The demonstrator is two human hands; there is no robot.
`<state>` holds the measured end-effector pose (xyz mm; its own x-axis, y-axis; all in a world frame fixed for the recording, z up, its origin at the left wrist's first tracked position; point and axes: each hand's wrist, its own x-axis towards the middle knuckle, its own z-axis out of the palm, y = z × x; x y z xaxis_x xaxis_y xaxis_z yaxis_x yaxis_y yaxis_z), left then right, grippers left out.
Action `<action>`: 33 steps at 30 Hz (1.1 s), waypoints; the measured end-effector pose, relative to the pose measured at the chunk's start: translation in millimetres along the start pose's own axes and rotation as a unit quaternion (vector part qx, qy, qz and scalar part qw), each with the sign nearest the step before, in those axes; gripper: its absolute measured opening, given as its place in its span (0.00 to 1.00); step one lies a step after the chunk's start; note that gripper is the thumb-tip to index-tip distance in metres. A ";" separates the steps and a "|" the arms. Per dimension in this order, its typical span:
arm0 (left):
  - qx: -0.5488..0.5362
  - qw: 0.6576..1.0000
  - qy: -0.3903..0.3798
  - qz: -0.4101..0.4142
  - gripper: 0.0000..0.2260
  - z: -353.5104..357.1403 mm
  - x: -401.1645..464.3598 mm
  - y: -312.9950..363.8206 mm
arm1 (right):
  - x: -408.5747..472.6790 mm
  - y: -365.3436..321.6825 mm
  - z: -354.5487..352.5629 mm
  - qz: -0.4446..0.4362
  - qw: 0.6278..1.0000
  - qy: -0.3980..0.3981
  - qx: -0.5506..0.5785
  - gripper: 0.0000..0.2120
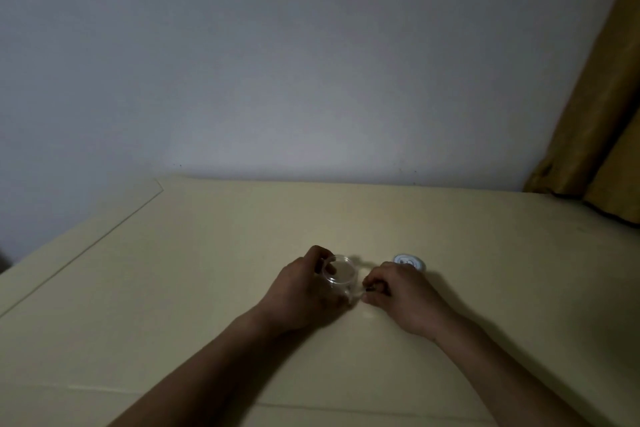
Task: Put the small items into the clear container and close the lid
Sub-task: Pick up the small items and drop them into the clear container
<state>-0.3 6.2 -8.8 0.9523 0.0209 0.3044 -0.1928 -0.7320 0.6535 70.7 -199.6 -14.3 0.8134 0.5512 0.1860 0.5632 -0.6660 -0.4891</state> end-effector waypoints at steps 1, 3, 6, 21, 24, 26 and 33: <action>0.000 1.000 0.001 0.000 0.29 0.0 -0.3 0.0 | 0.2 -0.7 0.3 -0.001 1.000 0.004 0.004 0.07; 0.001 1.000 0.001 0.000 0.29 -0.1 -0.7 0.0 | 0.3 -2.3 0.6 -0.004 1.000 0.011 0.004 0.04; 0.001 1.000 0.001 0.005 0.29 0.0 -0.7 0.2 | 0.7 -3.8 0.8 -0.013 1.000 0.016 -0.006 0.01; 0.001 1.000 0.002 -0.004 0.29 1.0 -1.3 1.1 | 4.0 -5.5 0.9 -0.024 0.999 0.025 -0.027 0.05; 0.000 1.000 0.000 -0.002 0.29 0.6 -0.9 1.2 | 4.3 -6.1 0.1 -0.026 0.999 0.029 -0.030 0.06; 0.002 1.000 0.001 -0.002 0.29 0.3 -0.8 1.2 | 5.0 -6.1 -0.3 -0.029 0.999 0.033 -0.031 0.06; 0.001 1.000 -0.003 -0.004 0.28 1.0 0.7 -0.2 | 6.9 -5.5 0.1 -0.019 1.000 0.009 -0.020 0.08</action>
<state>0.7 5.7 -9.4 0.9552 0.0226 0.2949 -0.1847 -0.7332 0.6544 73.2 -192.0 -10.4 0.7931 0.5682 0.2196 0.5994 -0.6639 -0.4471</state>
